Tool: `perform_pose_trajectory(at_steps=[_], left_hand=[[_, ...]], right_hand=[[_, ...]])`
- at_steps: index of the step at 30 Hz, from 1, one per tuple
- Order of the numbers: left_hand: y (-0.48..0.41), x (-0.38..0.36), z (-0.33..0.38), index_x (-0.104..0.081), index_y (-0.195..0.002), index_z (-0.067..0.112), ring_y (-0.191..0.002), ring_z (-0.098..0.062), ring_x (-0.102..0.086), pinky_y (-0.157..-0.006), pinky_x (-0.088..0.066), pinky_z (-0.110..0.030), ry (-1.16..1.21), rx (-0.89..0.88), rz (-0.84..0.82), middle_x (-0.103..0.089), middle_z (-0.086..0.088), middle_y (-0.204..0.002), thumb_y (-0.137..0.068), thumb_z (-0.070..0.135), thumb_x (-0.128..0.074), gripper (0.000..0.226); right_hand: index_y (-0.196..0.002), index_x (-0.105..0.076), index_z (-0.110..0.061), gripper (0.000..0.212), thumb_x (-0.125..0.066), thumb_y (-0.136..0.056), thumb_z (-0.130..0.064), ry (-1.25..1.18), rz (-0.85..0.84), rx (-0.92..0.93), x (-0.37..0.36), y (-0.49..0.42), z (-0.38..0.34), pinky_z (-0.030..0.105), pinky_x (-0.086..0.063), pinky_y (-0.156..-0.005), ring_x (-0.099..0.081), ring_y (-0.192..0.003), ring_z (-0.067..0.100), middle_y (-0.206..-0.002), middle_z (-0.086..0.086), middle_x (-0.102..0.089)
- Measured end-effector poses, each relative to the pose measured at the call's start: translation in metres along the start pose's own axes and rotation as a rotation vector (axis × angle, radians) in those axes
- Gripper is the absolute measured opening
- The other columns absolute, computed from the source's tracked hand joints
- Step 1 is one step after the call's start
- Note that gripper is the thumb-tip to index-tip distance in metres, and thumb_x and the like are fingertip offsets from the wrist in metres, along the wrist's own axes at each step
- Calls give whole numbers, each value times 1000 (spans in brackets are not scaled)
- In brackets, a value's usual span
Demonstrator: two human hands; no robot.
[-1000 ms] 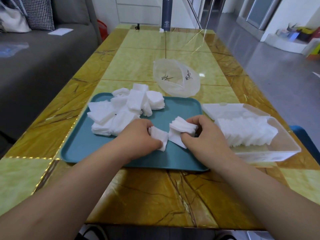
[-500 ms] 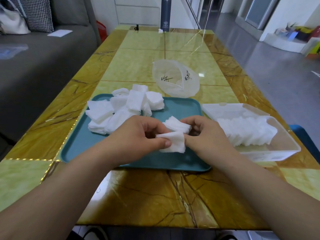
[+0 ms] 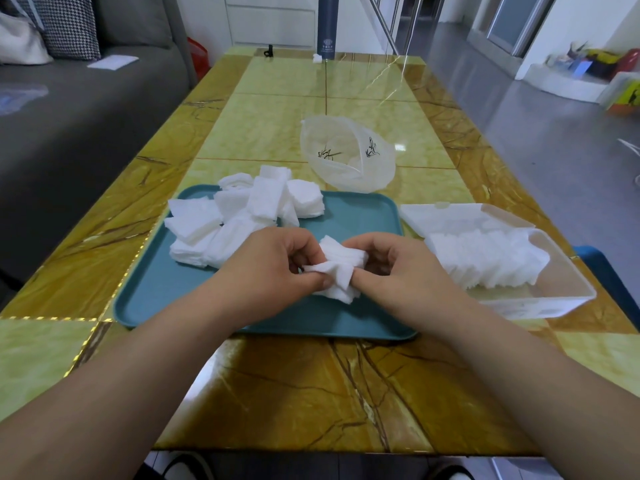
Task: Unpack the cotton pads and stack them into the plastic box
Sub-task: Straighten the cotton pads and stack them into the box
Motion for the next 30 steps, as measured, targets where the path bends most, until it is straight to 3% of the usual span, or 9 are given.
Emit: perform_pose_trajectory(at_steps=[2, 7, 9, 13, 17, 21, 24, 27, 30], left_hand=[[-1, 2, -1, -70, -77, 23, -53, 2, -52, -52, -41, -12, 2, -3, 43, -64, 17, -61, -75, 27, -90, 20], [-3, 3, 1, -62, -78, 24, -54, -1, -52, -53, -42, -17, -69, -26, 106, -64, 9, -65, -71, 32, -90, 30], [-4, 2, 1, -60, -87, 27, -57, -1, -55, -53, -42, -16, -83, -29, 93, -66, 5, -69, -69, 35, -91, 37], [-2, -7, -6, -55, -119, 39, -61, 0, -61, -55, -39, -15, -72, 50, -26, -67, 5, -70, -71, 38, -90, 60], [-3, -17, -7, -68, -102, 31, -52, -2, -52, -54, -39, -22, -108, 31, -97, -60, 8, -60, -79, 39, -85, 29], [-4, -23, -14, -66, -105, 28, -51, -3, -53, -52, -38, -22, -66, 98, -115, -61, 10, -60, -79, 38, -84, 32], [-2, -28, -17, -64, -105, 29, -51, 0, -55, -49, -39, -18, -31, 121, -108, -62, 11, -61, -80, 37, -83, 33], [-2, -33, -14, -63, -102, 27, -73, -11, -68, -67, -57, -35, -42, 101, -88, -71, 5, -79, -81, 41, -80, 30], [-2, -35, -13, -62, -103, 27, -79, -14, -69, -77, -58, -44, -61, 94, -88, -72, 4, -84, -82, 42, -76, 29]], right_hand=[[-116, -73, -23, 35, -79, -83, -11, -22, -14, 15, -1, 0, -1, 35, -60, -92, -74, -96, 8, -102, -8, -78], [-120, -64, -33, 59, -93, -68, -34, 52, -80, 1, -8, 5, -1, 23, -56, -88, -70, -99, 3, -109, -12, -73], [-115, -65, -32, 47, -89, -76, -23, 108, -30, 26, -7, 4, -3, 19, -52, -84, -68, -94, 2, -104, -13, -71], [-110, -68, -28, 37, -74, -84, -2, 114, -35, 35, -7, 2, -1, 32, -58, -91, -71, -97, 10, -104, -8, -74], [-112, -67, -30, 49, -59, -86, 10, 69, -13, -21, -9, 4, 3, 34, -58, -97, -70, -104, 10, -110, -7, -74], [-146, -51, -30, 68, -54, -91, 10, 0, 4, -121, -16, 6, 9, 19, -47, -108, -58, -124, 3, -139, -7, -59], [-159, -33, -26, 76, -55, -94, 6, -41, -7, -164, -22, 8, 5, 4, -37, -92, -44, -127, -2, -154, -5, -45], [-162, -26, -28, 78, -51, -96, 5, -52, -3, -189, -26, 10, 5, -7, -35, -73, -44, -117, -1, -149, -7, -42], [-162, -24, -29, 77, -47, -98, 6, -69, -1, -224, -28, 10, 7, -9, -34, -59, -49, -98, -2, -140, -9, -40]])
Point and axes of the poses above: each hand's wrist, its own y-axis away from the middle knuckle, its own x-axis out of the back of the hand, z = x × y, the point moved 9 cm from there along -y, towards the middle knuckle
